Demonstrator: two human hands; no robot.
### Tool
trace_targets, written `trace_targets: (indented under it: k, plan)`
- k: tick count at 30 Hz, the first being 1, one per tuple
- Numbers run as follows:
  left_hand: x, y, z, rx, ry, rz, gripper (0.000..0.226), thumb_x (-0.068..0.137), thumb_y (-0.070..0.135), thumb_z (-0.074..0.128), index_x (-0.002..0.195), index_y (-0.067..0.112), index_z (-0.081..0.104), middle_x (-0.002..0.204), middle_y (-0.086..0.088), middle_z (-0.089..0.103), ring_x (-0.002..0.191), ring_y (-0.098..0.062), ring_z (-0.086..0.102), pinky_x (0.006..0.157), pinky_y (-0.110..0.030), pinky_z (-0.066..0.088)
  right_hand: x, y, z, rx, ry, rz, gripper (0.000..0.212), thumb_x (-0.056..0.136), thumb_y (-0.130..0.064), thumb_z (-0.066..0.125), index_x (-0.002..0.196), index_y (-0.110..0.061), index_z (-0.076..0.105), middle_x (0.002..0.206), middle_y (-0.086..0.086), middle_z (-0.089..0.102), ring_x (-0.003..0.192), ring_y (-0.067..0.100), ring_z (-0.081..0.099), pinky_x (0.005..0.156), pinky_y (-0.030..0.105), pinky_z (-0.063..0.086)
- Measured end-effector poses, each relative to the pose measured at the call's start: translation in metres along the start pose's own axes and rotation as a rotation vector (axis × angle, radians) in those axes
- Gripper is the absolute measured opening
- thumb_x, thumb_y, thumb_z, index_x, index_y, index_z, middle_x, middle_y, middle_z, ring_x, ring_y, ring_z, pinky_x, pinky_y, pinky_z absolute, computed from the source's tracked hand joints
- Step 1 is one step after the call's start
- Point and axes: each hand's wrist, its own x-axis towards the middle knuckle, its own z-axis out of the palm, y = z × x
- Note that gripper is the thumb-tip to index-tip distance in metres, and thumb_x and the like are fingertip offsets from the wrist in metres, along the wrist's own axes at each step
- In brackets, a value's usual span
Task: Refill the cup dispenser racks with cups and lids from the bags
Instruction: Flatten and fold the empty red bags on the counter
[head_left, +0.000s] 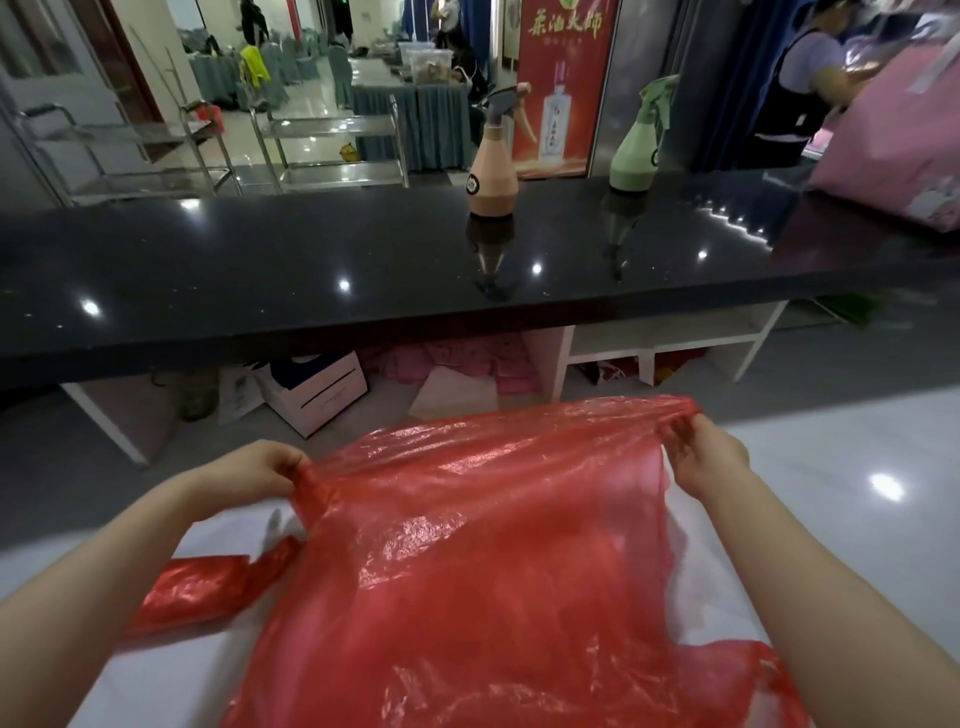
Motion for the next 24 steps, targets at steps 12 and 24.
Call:
trace_targets:
  k: [12,24]
  plan:
    - [0.018,0.005,0.016,0.733,0.169,-0.224,0.028,0.071,0.0,0.046,0.054,0.022,0.05,0.058,0.006,0.054,0.068,-0.012,0.054,0.108,-0.064,0.013,0.033,-0.002,0.014,-0.627,0.034,-0.383,0.014,0.087,-0.017,0.056,0.087,-0.015,0.07,0.079,0.003,0.07,0.083,0.027,0.065,0.075,0.045,0.054]
    - [0.034,-0.002,0.043,0.103,0.366,-0.12,0.033,0.089,0.043,0.061,0.073,0.014,0.064,0.068,-0.002,0.064,0.062,-0.016,0.058,0.057,-0.03,0.042,-0.036,0.038,0.086,-1.286,-0.583,-1.033,0.025,0.085,-0.015,0.059,0.108,-0.022,0.064,0.093,-0.004,0.068,0.086,0.016,0.063,0.076,0.027,0.047]
